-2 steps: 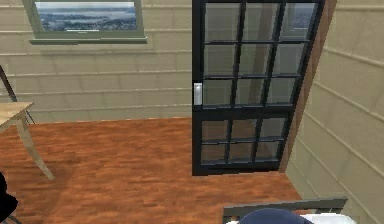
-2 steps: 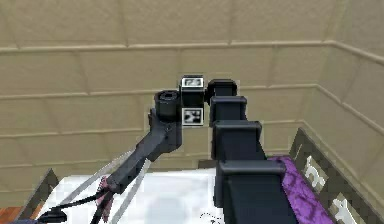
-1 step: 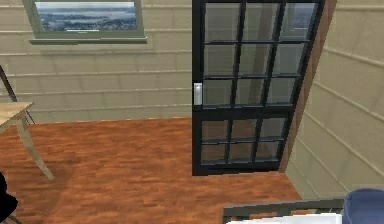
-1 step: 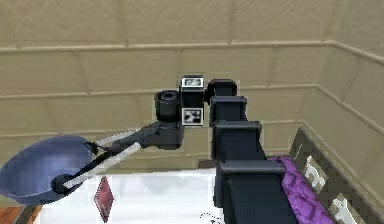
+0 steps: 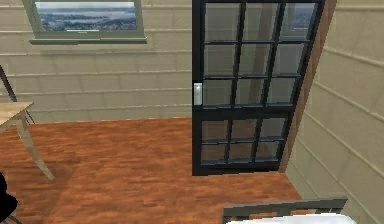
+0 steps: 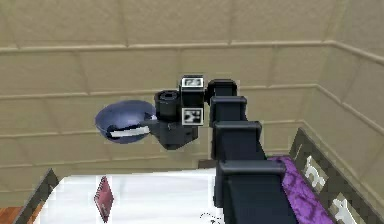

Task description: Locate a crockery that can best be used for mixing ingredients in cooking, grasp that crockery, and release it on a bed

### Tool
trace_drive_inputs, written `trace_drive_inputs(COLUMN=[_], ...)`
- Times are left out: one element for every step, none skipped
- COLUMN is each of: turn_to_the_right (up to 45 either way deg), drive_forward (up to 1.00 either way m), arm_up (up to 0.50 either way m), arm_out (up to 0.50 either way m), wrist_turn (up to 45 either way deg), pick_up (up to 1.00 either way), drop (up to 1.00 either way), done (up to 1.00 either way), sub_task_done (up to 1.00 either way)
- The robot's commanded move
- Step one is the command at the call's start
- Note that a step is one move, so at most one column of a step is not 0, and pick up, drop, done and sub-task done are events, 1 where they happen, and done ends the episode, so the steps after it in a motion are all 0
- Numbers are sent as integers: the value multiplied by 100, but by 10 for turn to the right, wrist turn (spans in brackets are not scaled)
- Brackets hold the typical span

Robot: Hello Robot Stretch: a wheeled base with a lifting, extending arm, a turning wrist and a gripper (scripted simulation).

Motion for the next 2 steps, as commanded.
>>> trace_drive_inputs(turn_to_the_right=[0, 0], drive_forward=[0, 0], arm_up=[0, -40], arm_out=[0, 0], wrist_turn=[300, 0], pick_up=[0, 0], drop=[0, 0], done=[0, 0], sub_task_done=[0, 0])
